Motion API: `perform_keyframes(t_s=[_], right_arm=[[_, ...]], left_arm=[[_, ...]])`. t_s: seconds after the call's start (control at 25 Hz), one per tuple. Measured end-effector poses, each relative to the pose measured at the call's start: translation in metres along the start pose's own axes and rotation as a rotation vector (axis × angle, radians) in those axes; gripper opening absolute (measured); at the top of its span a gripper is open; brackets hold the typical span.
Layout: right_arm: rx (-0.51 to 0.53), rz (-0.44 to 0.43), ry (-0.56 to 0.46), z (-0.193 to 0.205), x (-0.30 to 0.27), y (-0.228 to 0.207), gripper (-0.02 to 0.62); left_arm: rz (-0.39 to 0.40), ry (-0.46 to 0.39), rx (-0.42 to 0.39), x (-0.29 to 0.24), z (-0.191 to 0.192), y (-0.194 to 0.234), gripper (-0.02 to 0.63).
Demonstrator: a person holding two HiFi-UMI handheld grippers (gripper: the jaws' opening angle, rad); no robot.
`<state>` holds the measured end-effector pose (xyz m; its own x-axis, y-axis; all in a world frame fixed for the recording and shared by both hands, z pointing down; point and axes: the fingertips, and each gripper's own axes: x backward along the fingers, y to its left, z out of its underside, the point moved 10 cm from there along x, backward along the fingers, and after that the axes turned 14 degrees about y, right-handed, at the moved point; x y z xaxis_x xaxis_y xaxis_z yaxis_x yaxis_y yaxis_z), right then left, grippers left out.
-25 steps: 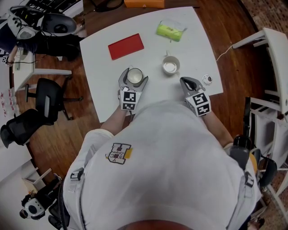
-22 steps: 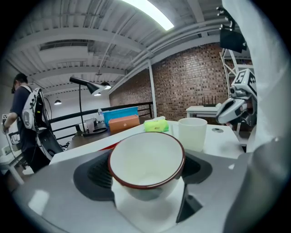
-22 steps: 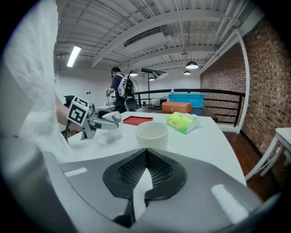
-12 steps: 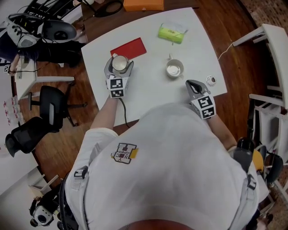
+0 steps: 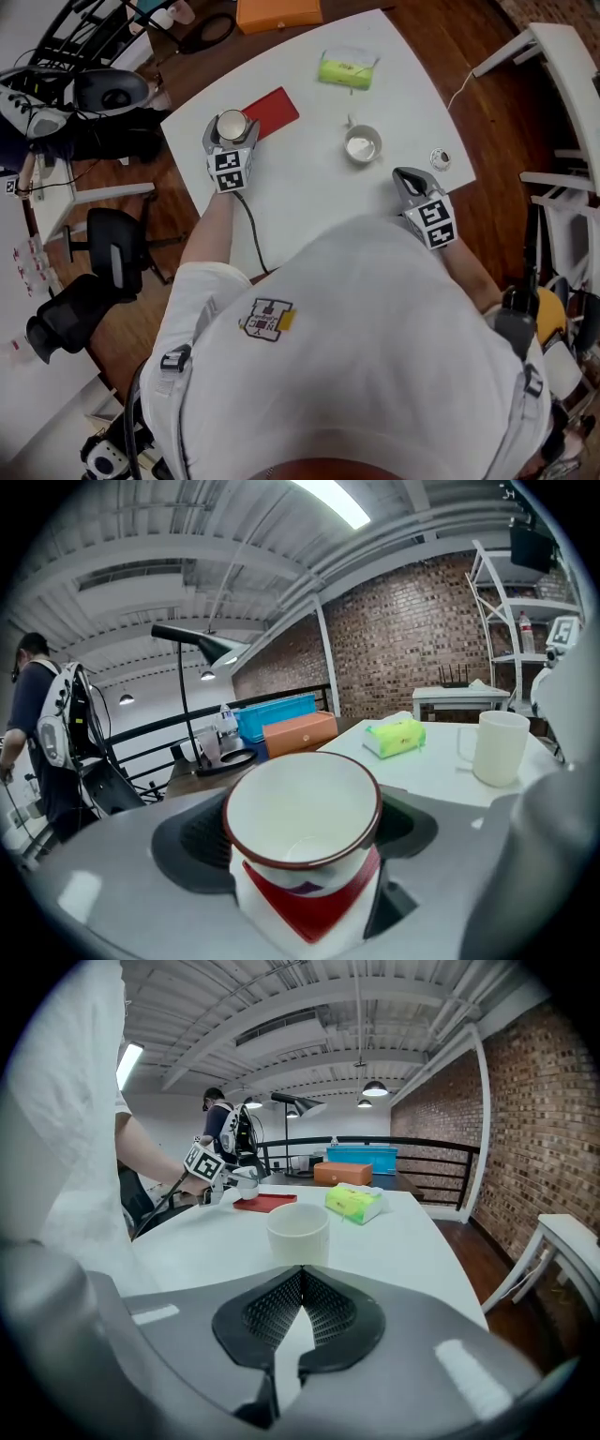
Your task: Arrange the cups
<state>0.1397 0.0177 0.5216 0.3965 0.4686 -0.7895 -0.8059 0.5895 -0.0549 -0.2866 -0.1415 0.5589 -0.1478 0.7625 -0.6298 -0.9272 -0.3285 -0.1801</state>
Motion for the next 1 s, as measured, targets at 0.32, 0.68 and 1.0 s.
perform_keyframes(t_s=[0.32, 0.68, 1.0], right_arm=[[-0.022, 0.023, 0.028, 0.0, 0.002, 0.003, 0.0], [-0.016, 0.033, 0.052, 0.0, 0.0, 0.006, 0.0], [-0.011, 0.021, 0.033, -0.005, -0.009, 0.01, 0.0]], left_arm=[[0.047, 0.036, -0.001, -0.024, 0.005, 0.014, 0.422], [0.147, 0.013, -0.035, -0.029, 0.013, 0.016, 0.422], [0.16, 0.007, -0.002, -0.028, 0.017, 0.025, 0.414]])
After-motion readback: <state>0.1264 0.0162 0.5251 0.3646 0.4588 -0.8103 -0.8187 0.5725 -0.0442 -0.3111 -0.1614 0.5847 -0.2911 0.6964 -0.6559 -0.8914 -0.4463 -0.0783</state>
